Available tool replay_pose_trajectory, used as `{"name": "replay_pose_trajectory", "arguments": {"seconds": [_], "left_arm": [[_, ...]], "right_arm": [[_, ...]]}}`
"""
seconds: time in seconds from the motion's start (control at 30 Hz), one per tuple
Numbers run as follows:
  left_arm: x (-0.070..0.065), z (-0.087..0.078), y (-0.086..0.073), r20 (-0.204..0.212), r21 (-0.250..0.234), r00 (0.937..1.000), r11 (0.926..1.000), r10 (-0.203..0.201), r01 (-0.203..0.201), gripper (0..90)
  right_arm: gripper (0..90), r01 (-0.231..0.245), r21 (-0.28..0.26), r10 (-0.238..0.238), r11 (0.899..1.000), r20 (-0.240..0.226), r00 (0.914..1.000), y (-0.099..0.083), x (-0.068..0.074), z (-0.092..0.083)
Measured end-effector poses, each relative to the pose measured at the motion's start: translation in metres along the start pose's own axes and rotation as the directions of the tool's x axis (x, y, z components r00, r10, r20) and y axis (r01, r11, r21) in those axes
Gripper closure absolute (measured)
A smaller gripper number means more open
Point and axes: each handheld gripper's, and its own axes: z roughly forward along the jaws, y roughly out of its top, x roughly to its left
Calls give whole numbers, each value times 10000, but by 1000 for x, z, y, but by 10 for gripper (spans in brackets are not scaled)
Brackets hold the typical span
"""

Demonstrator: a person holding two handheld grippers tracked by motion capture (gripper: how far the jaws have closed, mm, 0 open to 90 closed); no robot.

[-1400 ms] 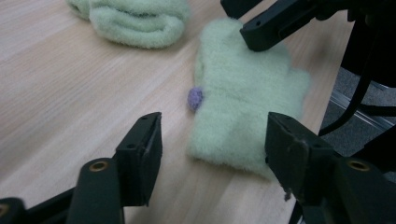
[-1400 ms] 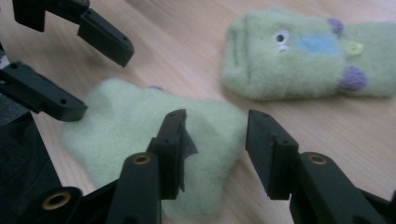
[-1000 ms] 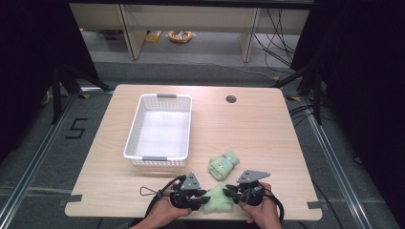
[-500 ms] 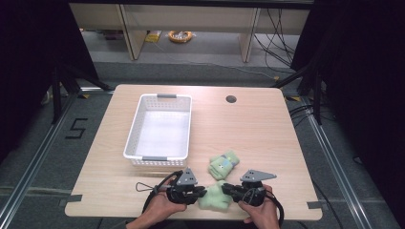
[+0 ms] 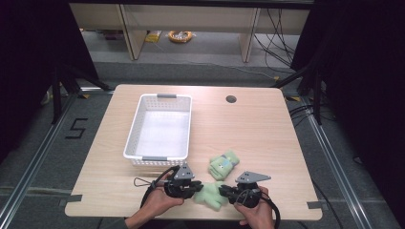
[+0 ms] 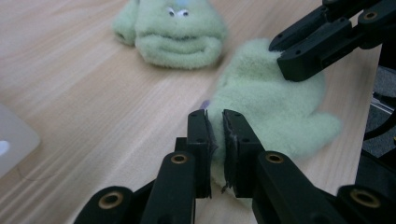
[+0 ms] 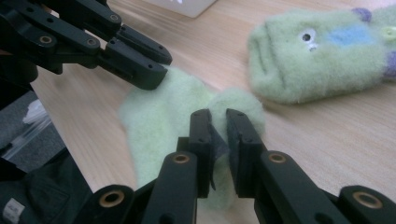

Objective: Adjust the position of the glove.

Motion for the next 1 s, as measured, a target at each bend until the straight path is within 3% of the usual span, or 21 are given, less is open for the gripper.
{"name": "replay_pose_trajectory", "arguments": {"seconds": [0.13, 0.17, 0.37, 0.47, 0.5, 0.53, 0.57, 0.63, 0.67, 0.8, 0.83, 0.87, 0.97, 1.0], "left_arm": [[-1, 1, -1, 67, -116, 9994, 9993, -347, 348, 803], [1, 0, -1, 3, 42, 10000, 9999, -93, 93, 800], [0, -2, -2, 184, -3, 9994, 9996, -288, 288, 721], [-1, -8, -2, 142, 28, 9996, 9996, -264, 263, 625], [-3, -9, -2, 178, -111, 9984, 9985, -535, 537, 608], [-1, -12, -2, 140, -149, 9992, 9992, -367, 369, 588], [-2, -13, -2, 148, -179, 9984, 9983, -553, 555, 565], [-1, -18, -1, 137, -269, 9988, 9985, -464, 468, 531], [-3, -20, 0, 143, -327, 9975, 9970, -692, 696, 518], [-4, -26, 0, 160, -391, 9954, 9947, -942, 948, 436], [-5, -27, 0, 210, -417, 9947, 9940, -1005, 1013, 425], [-4, -29, -1, 188, -421, 9959, 9951, -887, 894, 409], [-4, -32, -5, 187, -414, 9912, 9904, -1312, 1319, 366], [-2, -34, -6, 162, -310, 9926, 9922, -1202, 1206, 360]], "right_arm": [[798, 55, 262, -60, 9996, 209, 9998, -2, 0, 0], [791, 64, 275, -64, 9996, 30, 10000, -2, 0, 1], [669, 116, 274, -120, 9996, 166, 9998, -1, -1, 0], [628, -1, -84, 2, 10000, 162, 9999, 1, -3, -5], [622, -109, -148, 110, 9998, 85, 9999, 2, -4, -7], [616, -89, -267, 93, 9996, 129, 9999, 3, -4, -8], [609, -275, -338, 283, 9991, 240, 9993, 4, -4, -10], [597, -119, -450, 134, 9989, 338, 9993, 6, -9, -12], [592, -127, -486, 146, 9987, 384, 9992, 6, -10, -13], [563, -102, -729, 155, 9973, 719, 9973, 10, -17, -15], [550, -399, -712, 449, 9967, 699, 9965, 11, -17, -17], [540, -120, -756, 186, 9971, 871, 9960, 12, -21, -16], [529, -148, -817, 233, 9965, 1052, 9942, 18, -28, -15], [527, -289, -781, 374, 9965, 1101, 9932, 21, -30, -16]]}}
